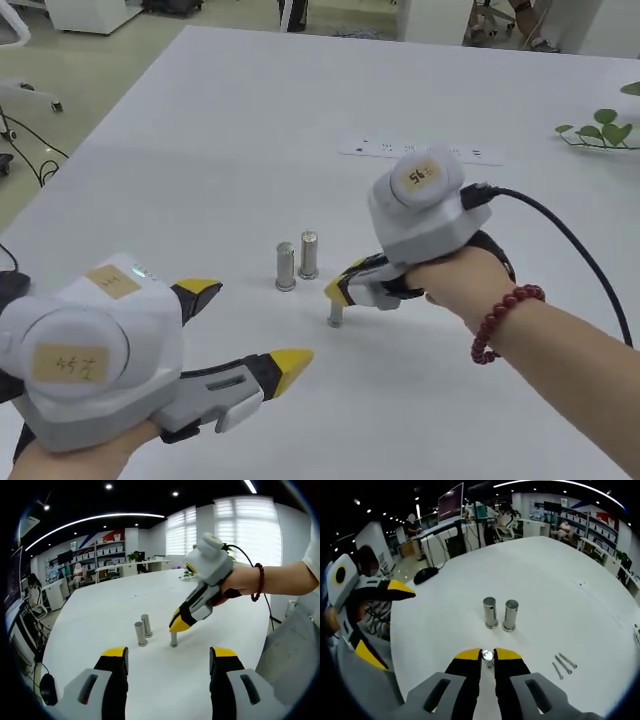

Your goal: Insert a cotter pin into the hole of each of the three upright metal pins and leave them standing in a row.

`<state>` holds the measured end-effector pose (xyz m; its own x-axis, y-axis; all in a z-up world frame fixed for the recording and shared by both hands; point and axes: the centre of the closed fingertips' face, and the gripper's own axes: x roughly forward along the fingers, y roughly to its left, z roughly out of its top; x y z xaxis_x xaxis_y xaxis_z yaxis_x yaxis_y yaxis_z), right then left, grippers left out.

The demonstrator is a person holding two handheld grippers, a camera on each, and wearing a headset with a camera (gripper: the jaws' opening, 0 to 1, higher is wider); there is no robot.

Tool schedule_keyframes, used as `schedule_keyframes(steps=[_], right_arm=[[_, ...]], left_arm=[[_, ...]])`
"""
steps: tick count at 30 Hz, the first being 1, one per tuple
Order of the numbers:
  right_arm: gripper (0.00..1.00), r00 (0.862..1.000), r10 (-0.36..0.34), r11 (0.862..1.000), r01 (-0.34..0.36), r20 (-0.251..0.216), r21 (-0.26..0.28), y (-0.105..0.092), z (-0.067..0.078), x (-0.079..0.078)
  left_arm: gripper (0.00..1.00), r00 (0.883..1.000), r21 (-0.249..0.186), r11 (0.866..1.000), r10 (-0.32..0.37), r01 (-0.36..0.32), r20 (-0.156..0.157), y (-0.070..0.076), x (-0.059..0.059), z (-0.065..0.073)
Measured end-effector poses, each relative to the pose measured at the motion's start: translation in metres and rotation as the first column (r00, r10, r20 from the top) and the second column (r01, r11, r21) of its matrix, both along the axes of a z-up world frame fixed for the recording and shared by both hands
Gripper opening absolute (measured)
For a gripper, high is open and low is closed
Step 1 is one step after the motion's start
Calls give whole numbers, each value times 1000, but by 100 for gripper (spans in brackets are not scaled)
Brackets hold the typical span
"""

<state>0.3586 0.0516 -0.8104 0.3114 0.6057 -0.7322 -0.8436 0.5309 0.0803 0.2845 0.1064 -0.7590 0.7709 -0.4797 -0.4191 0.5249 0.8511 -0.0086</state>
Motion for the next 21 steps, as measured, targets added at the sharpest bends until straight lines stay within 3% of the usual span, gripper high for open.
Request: schedule_keyframes(steps=[6, 21], right_arm=[[15, 998, 56, 998, -56, 27, 2, 1, -3, -1], [23, 999, 52, 997, -53, 12, 49, -2, -5, -3]], left_arm=[[65, 1000, 3, 1000, -2, 2, -2, -2, -1, 0], [65, 1000, 11, 1000, 1, 0, -2, 1, -2, 1]])
